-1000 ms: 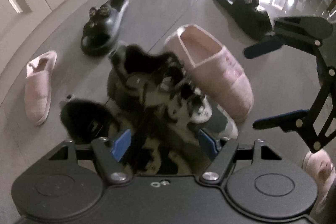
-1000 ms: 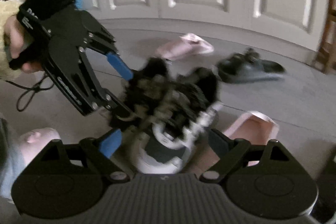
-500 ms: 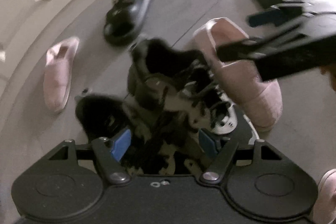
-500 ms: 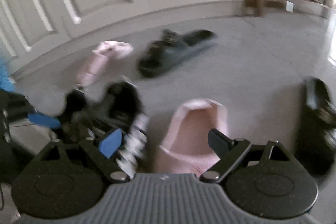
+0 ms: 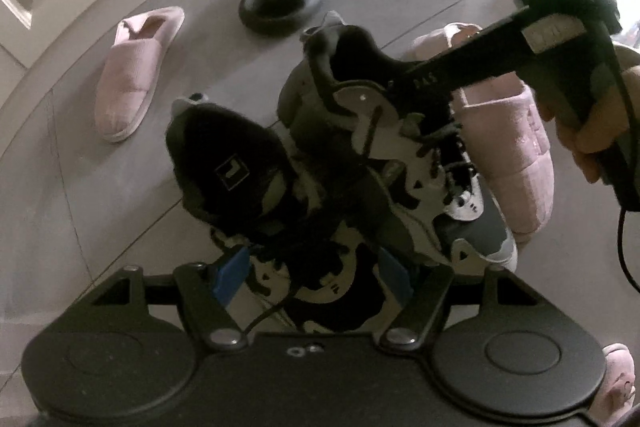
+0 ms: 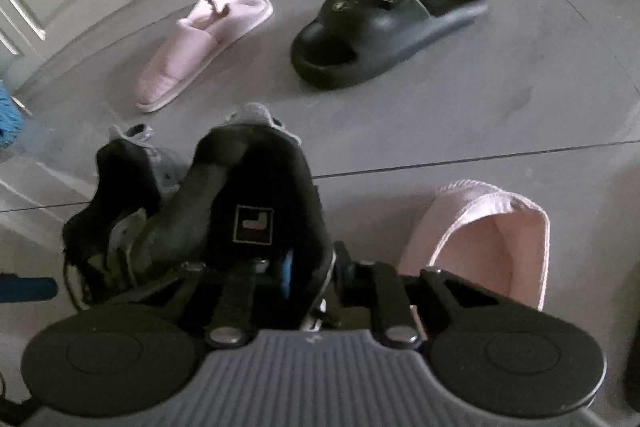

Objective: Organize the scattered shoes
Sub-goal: 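Set the sneaker against its matching sneaker and open the left tool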

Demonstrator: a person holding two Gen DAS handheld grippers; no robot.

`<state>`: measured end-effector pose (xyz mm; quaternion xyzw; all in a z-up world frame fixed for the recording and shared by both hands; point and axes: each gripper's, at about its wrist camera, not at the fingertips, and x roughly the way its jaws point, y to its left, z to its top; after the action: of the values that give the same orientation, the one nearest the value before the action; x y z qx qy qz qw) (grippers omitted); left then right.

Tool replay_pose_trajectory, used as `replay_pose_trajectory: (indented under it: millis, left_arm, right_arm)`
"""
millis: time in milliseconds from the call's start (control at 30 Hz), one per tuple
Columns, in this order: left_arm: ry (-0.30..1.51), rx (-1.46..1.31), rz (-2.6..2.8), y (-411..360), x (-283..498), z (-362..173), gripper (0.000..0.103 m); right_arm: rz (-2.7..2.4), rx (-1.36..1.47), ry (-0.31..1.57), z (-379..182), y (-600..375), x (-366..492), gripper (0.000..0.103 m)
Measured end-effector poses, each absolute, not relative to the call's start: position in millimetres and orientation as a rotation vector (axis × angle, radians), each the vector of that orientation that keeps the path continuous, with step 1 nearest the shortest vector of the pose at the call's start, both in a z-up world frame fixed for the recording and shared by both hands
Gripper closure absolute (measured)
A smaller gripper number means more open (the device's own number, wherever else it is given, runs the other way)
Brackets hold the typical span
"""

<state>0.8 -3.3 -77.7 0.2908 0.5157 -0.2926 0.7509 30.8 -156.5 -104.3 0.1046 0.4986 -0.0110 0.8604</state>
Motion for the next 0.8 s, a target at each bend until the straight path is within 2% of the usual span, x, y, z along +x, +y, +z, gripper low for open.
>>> replay_pose_trajectory:
  millis: [133,467,700,767,800]
  left_arm:
    - [1.144,0.613,-0.634,0.2,5.4,-80.4,0.031]
    - [1.122,0.601,-0.653,-0.5,11.4,-76.1,0.031]
    - [1.116,0.562,-0.614,14.1,19.2,-69.6,0.031]
    - [1.114,0.551,-0.603,18.2,21.4,-67.7,0.031]
    - [1.113,0.546,-0.597,20.0,22.9,-66.6,0.031]
  right_arm:
    - [-0.04,0.155,1.052,-99.8,-157.6,25.7,0.087]
    - [-0.041,-0.025,1.066,-91.9,-153.3,30.2,0.087]
    - [-0.004,0.136,1.095,-91.5,-128.2,54.2,0.086]
    - [-0.025,0.165,1.12,-94.7,-130.1,55.3,0.079]
    - [-0.037,0.16,1.144,-94.7,-129.9,55.0,0.069]
